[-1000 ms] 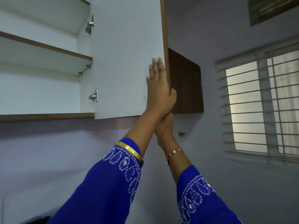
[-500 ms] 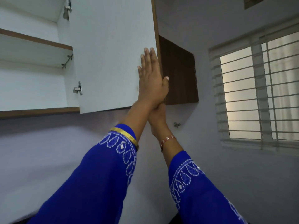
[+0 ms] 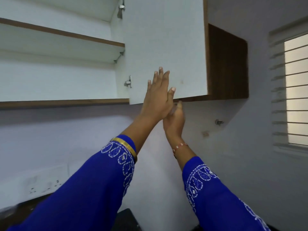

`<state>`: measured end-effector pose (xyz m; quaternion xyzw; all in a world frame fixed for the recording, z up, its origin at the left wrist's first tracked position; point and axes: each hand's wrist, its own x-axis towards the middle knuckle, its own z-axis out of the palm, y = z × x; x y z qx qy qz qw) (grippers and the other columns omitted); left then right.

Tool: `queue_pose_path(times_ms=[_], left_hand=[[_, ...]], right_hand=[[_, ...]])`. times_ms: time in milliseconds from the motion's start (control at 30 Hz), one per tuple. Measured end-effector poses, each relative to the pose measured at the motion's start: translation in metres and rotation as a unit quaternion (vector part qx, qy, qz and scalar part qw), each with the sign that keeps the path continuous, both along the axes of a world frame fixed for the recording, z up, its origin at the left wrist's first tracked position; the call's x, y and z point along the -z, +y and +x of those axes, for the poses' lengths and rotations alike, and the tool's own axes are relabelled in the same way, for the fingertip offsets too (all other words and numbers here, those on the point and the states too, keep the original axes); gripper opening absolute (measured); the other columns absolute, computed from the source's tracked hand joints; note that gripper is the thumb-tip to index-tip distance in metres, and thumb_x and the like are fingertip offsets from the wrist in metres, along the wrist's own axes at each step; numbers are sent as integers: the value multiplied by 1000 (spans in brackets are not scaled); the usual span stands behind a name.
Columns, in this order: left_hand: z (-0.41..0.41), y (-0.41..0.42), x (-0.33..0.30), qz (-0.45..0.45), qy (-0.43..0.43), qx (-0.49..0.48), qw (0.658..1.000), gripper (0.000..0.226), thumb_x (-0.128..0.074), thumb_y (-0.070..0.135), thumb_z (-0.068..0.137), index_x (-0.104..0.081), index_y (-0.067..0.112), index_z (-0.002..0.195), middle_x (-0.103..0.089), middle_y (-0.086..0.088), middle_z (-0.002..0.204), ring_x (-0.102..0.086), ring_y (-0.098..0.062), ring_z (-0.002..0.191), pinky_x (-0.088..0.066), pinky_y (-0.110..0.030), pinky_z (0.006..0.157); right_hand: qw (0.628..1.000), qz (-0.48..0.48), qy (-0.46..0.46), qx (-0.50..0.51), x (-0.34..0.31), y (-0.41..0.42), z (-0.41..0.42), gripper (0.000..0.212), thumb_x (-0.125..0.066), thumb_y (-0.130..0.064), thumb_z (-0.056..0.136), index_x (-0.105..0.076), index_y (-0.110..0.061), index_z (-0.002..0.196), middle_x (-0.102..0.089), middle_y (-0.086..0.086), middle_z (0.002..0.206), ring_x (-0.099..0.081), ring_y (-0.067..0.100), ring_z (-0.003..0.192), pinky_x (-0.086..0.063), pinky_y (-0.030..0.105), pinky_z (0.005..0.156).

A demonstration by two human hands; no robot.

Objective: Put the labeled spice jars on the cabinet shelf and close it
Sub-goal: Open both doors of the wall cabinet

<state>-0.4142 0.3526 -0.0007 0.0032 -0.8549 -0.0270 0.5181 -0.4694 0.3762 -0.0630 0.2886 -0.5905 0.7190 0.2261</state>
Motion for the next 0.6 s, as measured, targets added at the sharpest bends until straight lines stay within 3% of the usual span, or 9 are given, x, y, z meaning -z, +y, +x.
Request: queue_pose_path(times_ms=[100,233,600], left_hand=[[39,-33,5,-18,0,-60,998,54,-30,23,100,-12,10,149,-1,-9,159,3,-22,148,4,-37,119],[105,-83,7,-29,6,-137,990,53,-31,22,100,-15,8,148,-5,-12,159,-1,-24,148,2,-38,119],[279,-199,22,-74,6,-296,952,54,-28,24,97,-19,6,147,-10,-15,157,-7,-28,147,0,-39,119]], right_hand=[[997,58,26,51,6,-27,14,59,-38,-35,98,-22,-6,147,-32,15,150,-30,27,139,-31,36,111],[990,103,69,60,8,-70,53,59,-36,-35,98,-19,-8,148,-21,10,156,-13,25,146,-17,34,117],[929,196,300,96,-10,-183,201,61,-38,-36,97,-23,-2,146,-23,18,154,-16,33,145,-12,41,119]])
